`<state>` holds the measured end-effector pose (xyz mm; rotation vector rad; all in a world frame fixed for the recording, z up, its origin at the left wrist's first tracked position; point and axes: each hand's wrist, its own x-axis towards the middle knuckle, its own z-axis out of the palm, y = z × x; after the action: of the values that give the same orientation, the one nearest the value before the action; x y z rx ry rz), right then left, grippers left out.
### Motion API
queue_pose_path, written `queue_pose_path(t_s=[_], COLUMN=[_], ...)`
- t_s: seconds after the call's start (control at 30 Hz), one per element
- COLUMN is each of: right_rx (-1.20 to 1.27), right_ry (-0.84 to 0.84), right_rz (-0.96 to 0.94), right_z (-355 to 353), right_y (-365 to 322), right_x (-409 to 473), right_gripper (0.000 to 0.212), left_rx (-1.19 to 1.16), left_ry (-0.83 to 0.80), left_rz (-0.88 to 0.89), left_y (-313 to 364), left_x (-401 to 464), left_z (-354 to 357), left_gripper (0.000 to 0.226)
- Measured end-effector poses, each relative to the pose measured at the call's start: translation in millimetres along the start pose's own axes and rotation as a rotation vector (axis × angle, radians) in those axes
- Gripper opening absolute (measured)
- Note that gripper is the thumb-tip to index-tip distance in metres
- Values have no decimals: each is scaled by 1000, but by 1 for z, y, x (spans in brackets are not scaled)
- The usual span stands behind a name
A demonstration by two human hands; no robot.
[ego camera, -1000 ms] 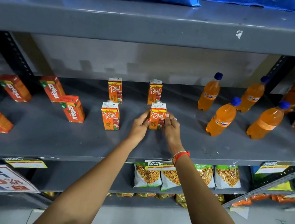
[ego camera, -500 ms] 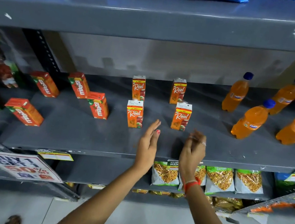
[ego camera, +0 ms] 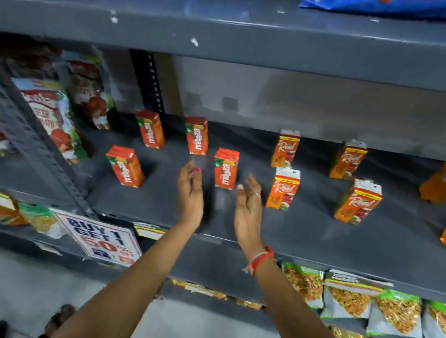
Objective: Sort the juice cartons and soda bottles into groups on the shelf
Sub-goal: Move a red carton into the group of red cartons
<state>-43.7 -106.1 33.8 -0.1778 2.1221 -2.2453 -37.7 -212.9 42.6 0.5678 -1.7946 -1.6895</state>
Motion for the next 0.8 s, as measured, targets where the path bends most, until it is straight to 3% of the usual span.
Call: queue_pose_path(t_s=[0.13, 0.23, 0.57, 0.8], right_rx=[18, -44, -85, -100], right_ry=[28, 3, -77, -84], right_rz=[120, 103, 61, 68], right_z=[15, 21, 69, 92], right_y=[-3, 0, 9, 6], right_x=[29, 35, 12, 0], right_gripper=[46, 42, 39, 39], left_rx=[8, -31, -59, -42], left_ry=[-295, -398, -247, -269], left_rz=[-200, -229, -193, -205], left_y=[-2, -4, -23, -26], left_x=[23, 29, 32, 40], left_z=[11, 11, -46, -74], left_gripper=[43, 36, 33, 34])
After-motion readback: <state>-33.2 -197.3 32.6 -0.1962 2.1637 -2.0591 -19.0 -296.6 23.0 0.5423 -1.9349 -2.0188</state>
